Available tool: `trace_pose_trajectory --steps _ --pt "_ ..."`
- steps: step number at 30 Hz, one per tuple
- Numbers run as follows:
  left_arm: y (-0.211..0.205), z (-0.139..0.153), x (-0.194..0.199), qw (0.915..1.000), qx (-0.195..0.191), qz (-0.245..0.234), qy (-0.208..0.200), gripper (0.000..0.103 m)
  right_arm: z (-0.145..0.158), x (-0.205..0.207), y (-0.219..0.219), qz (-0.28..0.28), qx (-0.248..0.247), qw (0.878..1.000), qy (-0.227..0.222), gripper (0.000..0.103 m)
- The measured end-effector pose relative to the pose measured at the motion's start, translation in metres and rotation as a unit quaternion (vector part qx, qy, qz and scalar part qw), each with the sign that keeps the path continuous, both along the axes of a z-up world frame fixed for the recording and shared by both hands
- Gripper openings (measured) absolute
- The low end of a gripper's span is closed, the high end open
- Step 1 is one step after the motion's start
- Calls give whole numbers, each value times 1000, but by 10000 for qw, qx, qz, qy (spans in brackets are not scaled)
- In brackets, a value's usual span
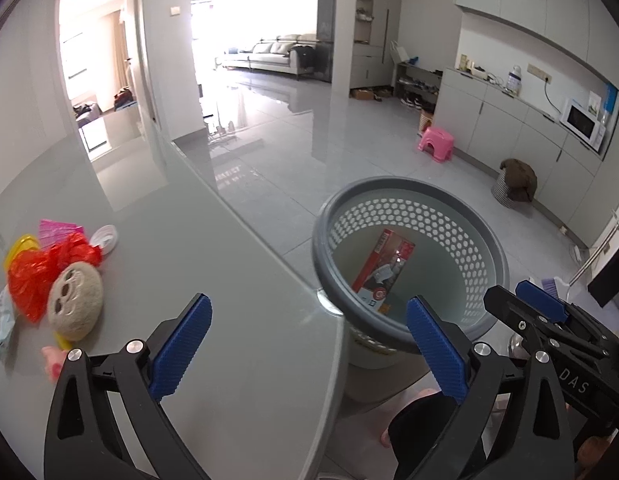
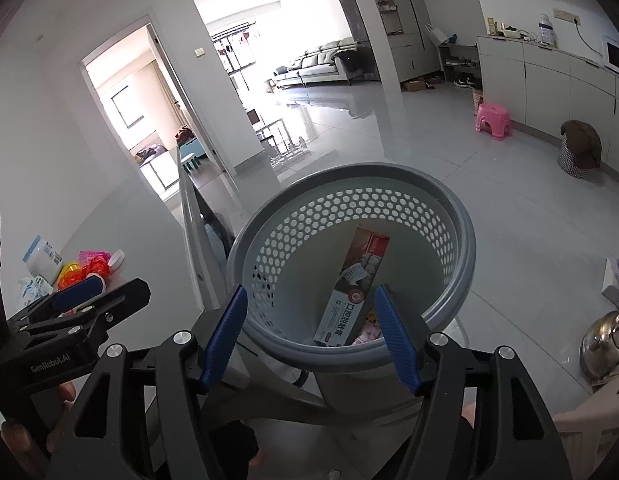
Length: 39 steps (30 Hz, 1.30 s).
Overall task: Collect trash
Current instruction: 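Move both tools back over the table toward the sloth plush and pig toy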
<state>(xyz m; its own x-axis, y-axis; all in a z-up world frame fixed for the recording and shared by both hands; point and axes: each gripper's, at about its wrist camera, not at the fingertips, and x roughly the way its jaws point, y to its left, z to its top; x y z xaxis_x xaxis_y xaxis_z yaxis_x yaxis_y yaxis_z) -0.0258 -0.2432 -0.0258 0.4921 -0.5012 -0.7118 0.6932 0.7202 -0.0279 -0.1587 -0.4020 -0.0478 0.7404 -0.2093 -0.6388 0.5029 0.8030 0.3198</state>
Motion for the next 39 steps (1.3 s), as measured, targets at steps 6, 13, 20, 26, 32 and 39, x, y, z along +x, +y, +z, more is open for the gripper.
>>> trace_pose_trajectory --steps 6,13,20,26,32,39 --pt "40 6 8 9989 -34 458 -59 97 7 22 30 367 -79 9993 -56 71" --pt "103 9 29 9918 -91 1264 -138 97 12 56 71 991 -147 9950 -1 72" --pt "175 3 44 9754 26 2183 -312 97 12 97 117 1678 -195 9856 56 73" --pt "230 -2 59 9561 92 2907 -369 97 14 133 156 2277 -290 9732 123 74" --pt "263 -9 67 9422 130 3332 -328 97 16 171 190 2742 -404 9607 167 74" --pt "283 -17 74 9351 136 3528 -301 97 12 206 219 3024 -488 9515 284 75"
